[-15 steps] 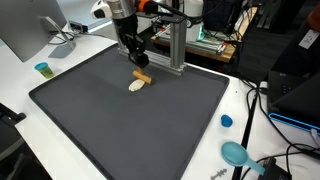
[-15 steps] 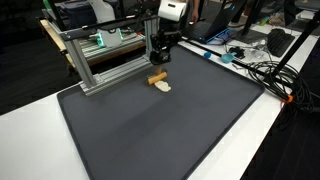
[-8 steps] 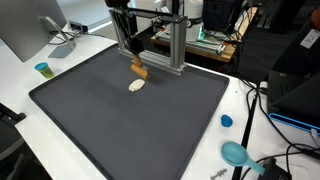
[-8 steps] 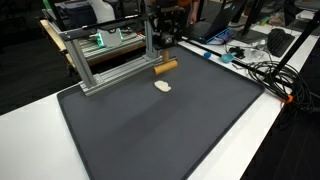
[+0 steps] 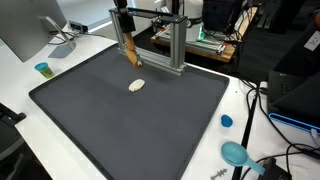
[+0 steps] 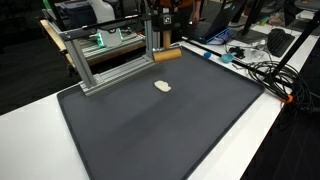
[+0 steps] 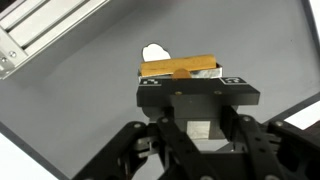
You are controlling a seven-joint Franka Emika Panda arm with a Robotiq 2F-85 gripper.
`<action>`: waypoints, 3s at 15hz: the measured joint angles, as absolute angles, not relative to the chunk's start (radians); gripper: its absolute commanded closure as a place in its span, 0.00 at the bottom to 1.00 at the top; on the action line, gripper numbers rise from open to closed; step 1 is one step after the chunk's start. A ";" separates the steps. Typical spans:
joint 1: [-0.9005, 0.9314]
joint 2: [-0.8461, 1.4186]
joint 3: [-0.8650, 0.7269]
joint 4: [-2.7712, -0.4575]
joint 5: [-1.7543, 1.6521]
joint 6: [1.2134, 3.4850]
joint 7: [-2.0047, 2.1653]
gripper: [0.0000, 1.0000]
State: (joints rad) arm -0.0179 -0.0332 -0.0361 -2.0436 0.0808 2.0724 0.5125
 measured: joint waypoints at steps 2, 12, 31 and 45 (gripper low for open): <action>-0.015 -0.017 -0.023 -2.038 0.062 2.072 0.649 0.79; 0.002 0.186 -0.043 -1.935 0.024 2.067 1.207 0.79; 0.004 0.266 -0.068 -1.970 0.061 2.169 1.437 0.79; 0.032 0.224 -0.068 -2.079 0.003 2.329 1.476 0.79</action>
